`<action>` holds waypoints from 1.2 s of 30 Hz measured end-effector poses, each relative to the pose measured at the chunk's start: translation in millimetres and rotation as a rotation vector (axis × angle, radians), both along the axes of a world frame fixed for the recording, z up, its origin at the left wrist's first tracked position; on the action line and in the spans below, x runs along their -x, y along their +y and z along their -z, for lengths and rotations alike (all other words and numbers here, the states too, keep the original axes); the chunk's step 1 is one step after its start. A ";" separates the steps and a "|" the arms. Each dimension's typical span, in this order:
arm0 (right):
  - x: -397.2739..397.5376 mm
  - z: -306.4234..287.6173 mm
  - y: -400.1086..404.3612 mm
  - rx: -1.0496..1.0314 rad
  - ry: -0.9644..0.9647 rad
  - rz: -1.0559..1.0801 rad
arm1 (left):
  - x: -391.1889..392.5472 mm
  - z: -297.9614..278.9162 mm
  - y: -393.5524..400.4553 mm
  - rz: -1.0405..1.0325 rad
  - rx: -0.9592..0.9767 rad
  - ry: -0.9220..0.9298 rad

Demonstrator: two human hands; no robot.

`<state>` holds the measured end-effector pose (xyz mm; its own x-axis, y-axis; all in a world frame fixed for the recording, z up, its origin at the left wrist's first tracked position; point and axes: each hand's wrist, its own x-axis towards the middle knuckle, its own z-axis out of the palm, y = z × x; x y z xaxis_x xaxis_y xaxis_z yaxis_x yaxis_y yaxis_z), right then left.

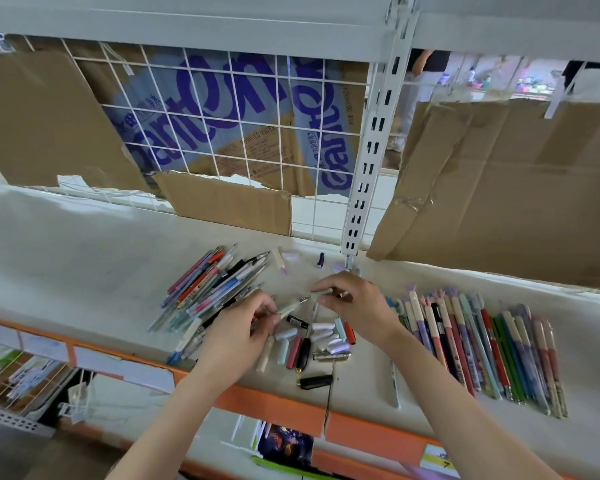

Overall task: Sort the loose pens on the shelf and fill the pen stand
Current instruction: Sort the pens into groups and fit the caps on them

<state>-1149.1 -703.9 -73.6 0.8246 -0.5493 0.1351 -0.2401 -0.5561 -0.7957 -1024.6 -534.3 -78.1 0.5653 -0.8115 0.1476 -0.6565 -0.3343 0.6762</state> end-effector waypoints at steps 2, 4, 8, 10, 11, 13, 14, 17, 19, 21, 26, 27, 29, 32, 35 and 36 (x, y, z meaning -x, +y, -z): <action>-0.3 1.2 -0.5 0.025 -0.005 -0.006 | 1.2 -1.6 -0.4 0.001 0.005 -0.004; -0.4 2.3 -1.9 0.029 -0.018 0.019 | 1.6 -2.6 0.3 -0.005 0.010 0.010; -0.3 2.5 -2.8 0.028 -0.029 -0.035 | 1.1 -2.1 0.3 0.002 0.014 0.015; 0.6 0.3 -1.4 -0.041 -0.028 -0.057 | 0.6 -1.7 -0.2 0.006 0.017 0.031; 1.5 -0.3 -1.2 -0.093 -0.032 -0.059 | 0.6 -1.6 -0.3 0.011 0.024 0.043; 3.6 0.6 -1.6 -0.171 -0.059 -0.058 | 0.8 -1.4 -0.8 0.020 0.039 0.057; 4.3 1.4 -1.8 -0.188 -0.067 -0.058 | 1.2 -1.3 -1.2 0.022 0.044 0.060; 5.4 3.4 -2.1 -0.250 -0.067 -0.043 | 0.2 0.0 -1.2 0.025 0.042 0.058; 6.1 2.4 -3.3 -0.281 -0.076 -0.018 | -0.7 0.9 -0.6 0.029 0.030 0.064; 6.0 0.0 -3.3 -0.253 -0.071 -0.037 | -0.4 0.2 -0.1 0.034 0.026 0.075; 0.4 1.3 3.9 -0.156 -0.006 -0.116 | 7.1 -3.6 -4.5 0.037 0.028 0.101; -0.7 1.6 4.2 -0.154 0.006 -0.119 | 7.4 -2.5 -5.6 0.030 0.014 0.113; -0.7 1.3 4.3 -0.190 0.030 -0.122 | 7.6 1.5 -7.9 0.018 -0.025 0.163; 2.6 0.2 4.8 -0.199 0.059 -0.154 | 10.5 7.1 -11.9 -0.019 -0.070 0.421; 5.7 0.2 8.3 -0.223 -0.005 -0.082 | 18.8 9.1 -20.1 -0.089 -0.012 0.640; 6.1 1.3 10.3 -0.337 -0.085 -0.033 | 21.4 8.3 -23.9 -0.103 0.026 0.684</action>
<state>-1155.2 -693.6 -74.9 0.8363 -0.5478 0.0199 -0.1512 -0.2654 -0.9522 -1046.1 -558.2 -86.4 0.6120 -0.7499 -0.2512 -0.0454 -0.3505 0.9355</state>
